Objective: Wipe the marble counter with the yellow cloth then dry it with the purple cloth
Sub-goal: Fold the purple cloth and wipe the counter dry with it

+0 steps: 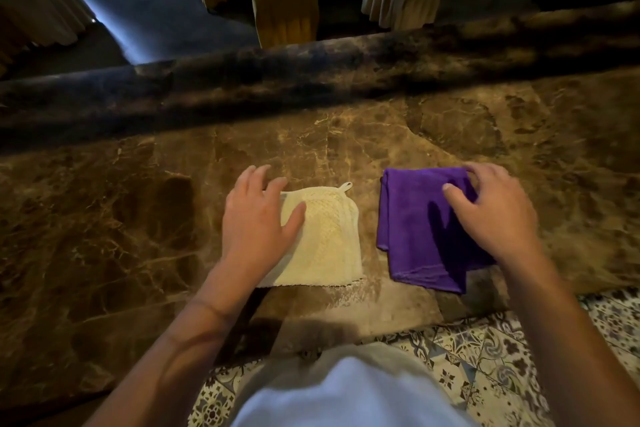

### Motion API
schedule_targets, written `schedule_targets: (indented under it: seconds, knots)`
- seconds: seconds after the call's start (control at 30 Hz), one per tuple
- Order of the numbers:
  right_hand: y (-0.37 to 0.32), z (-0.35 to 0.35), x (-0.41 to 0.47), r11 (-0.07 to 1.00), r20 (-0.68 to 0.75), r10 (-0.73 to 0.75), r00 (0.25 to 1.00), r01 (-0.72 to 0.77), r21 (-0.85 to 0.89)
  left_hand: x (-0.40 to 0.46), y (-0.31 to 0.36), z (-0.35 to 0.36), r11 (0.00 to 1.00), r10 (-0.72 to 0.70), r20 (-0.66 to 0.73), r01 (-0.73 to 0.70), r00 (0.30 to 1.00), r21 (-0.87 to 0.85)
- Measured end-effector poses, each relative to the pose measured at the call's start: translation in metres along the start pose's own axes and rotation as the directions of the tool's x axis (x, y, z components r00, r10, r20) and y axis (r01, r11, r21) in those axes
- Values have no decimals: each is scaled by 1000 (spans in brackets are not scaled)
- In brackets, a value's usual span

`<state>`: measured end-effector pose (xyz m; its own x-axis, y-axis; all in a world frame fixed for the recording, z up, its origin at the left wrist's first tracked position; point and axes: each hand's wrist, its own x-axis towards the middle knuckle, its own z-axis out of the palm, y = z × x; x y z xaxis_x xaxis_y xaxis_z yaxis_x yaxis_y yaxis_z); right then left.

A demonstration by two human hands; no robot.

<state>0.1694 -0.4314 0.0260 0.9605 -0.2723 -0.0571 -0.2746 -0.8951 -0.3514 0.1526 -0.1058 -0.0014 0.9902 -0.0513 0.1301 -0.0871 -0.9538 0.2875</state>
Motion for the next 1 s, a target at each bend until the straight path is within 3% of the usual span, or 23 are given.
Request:
schedule_targets:
  seconds: [0.13,0.27,0.4,0.6,0.73,0.83,0.93,1.0]
  knots:
    - [29,0,12,990,75,123,990,-117,-79,28,54,19,990,126,35,-128,991,50]
    - [40,11,15,984,120,124,985,-107,-140,50,97,41,971,200,138,-214,970,103]
    - [41,20,17,986,95,83,992,-68,-150,60,120,56,964,160,246,-205,956,170]
    - [47,34,12,991,-5,22,1000,-22,-131,63,134,63,970,150,280,-196,948,144]
    - [52,40,11,1000,-53,6,999,-6,-5,63,140,68,988,132,285,-105,949,-109]
    - [51,46,11,996,17,28,999,-29,88,62,147,69,920,66,279,50,958,-389]
    - [51,46,11,982,10,16,1000,-18,190,59,151,64,679,-18,350,269,937,-684]
    - [47,41,9,970,-16,7,1000,-3,244,56,150,57,525,-27,362,321,932,-788]
